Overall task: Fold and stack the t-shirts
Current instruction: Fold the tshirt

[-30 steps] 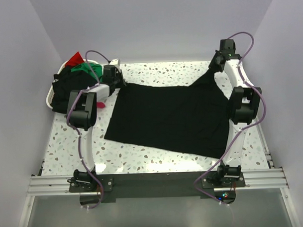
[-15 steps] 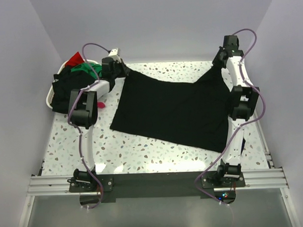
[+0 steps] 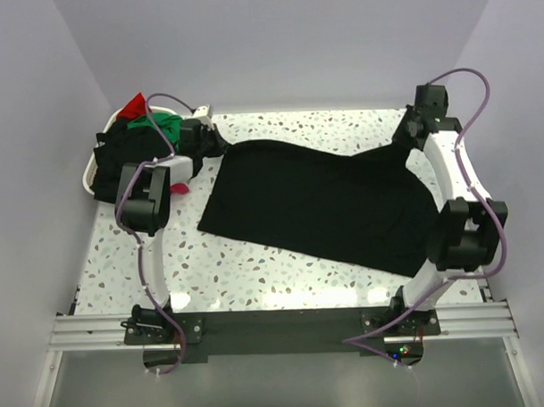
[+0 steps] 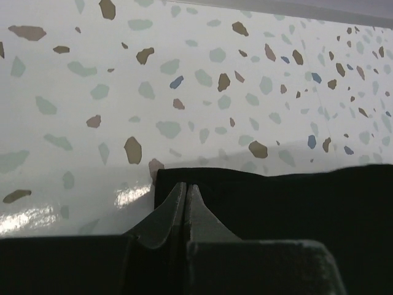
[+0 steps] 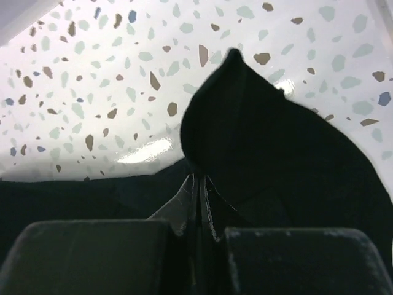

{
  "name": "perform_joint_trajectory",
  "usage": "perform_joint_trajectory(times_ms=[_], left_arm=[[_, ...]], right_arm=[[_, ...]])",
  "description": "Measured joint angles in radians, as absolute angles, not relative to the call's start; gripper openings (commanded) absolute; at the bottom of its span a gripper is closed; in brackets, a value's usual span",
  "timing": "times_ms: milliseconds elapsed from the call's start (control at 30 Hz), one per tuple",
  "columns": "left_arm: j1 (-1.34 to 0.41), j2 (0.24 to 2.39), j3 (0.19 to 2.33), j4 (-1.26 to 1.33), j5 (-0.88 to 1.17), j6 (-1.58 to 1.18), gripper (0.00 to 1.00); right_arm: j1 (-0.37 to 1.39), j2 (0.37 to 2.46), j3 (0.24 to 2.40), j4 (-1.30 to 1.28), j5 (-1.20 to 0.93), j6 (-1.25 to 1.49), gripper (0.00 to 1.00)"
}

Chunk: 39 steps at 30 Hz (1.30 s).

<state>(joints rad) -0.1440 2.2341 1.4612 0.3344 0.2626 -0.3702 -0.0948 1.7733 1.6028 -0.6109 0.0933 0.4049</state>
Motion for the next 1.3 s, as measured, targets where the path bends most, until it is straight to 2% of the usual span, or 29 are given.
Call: perform_joint_trajectory(times_ms=[367,1067,1100,1133,1167,1200,1233,1300], left_arm=[[-0.144,2.031,1.217,0.350,0.165,-0.343,0.00],[-0.144,1.718,0.781,0.441,0.095,-0.373,0.00],[-0.144,1.689,0.756,0.442,0.084,-0.381,0.08],[-0.144,1.668,0.739,0.443,0.076,-0.383,0.19],[-0.144,1.644,0.720,0.443,0.066,-0.386,0.32],[-0.144,1.618,0.704,0.441,0.052,-0.391,0.42],[-0.144,1.589,0.686,0.441,0.036,-0.402,0.58],[-0.143,1.544,0.664,0.440,0.011,-0.408,0.67]], right_arm=[[-0.070,1.436,1.234,-0.625,0.168,0.390,0.00],[-0.042,1.136,0.933,-0.682,0.189,0.376,0.00],[-0.032,1.130,0.926,-0.685,0.189,0.377,0.01],[-0.025,1.128,0.924,-0.690,0.190,0.377,0.09],[-0.014,1.127,0.923,-0.694,0.192,0.382,0.33],[0.001,1.127,0.921,-0.696,0.199,0.392,0.44],[0.018,1.127,0.920,-0.700,0.208,0.391,0.51],[0.062,1.127,0.920,-0.709,0.239,0.395,0.59]])
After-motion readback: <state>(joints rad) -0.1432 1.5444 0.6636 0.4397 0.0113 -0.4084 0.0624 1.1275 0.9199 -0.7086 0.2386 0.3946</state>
